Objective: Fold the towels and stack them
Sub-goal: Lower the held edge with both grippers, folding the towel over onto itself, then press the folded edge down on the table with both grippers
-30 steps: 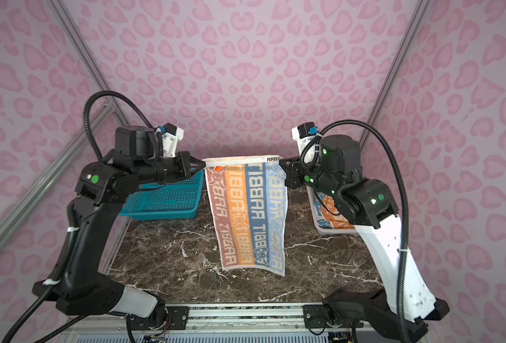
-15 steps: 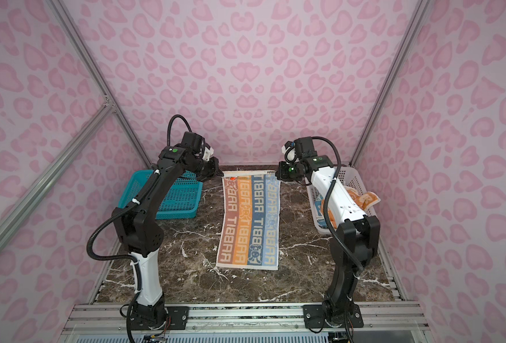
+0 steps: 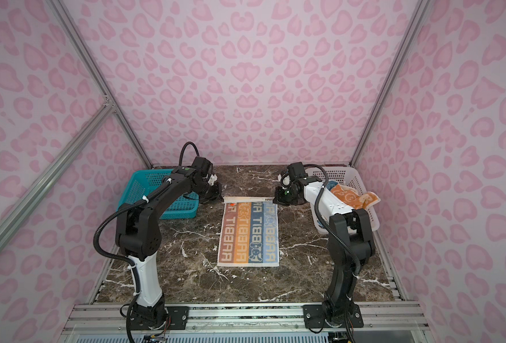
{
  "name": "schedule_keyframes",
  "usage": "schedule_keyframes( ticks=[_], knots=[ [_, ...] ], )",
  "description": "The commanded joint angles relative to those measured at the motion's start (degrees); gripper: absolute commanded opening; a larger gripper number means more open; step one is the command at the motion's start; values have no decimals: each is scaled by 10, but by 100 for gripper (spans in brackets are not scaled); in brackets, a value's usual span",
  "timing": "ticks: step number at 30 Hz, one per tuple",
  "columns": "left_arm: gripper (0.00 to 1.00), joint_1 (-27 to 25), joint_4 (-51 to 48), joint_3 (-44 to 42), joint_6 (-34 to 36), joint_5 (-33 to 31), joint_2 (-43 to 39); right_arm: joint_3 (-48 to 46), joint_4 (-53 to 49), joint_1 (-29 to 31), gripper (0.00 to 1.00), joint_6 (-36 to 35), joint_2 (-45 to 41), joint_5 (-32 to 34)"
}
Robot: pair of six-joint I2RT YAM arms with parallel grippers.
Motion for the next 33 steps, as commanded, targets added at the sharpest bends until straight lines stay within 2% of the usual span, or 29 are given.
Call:
schedule_keyframes(
  ticks=[1, 13, 19, 27, 33],
  knots=[
    [2, -6, 18, -49, -13, -60, -33, -46, 13, 3, 0, 15, -33, 64],
    [2, -71, 92, -319, -59, -101, -197, -263, 30, 57, 0, 27, -184, 113],
    [2, -85, 114, -394, -68, -112, -213, -353, 91, 104, 0, 63, -187, 113],
    [2, -88, 143, -396, -69, -114, -150, -331, 120, 110, 0, 66, -113, 112],
    [2, -87, 110, -298, -49, -127, -74, -258, 108, 88, 0, 56, -53, 104]
  ],
)
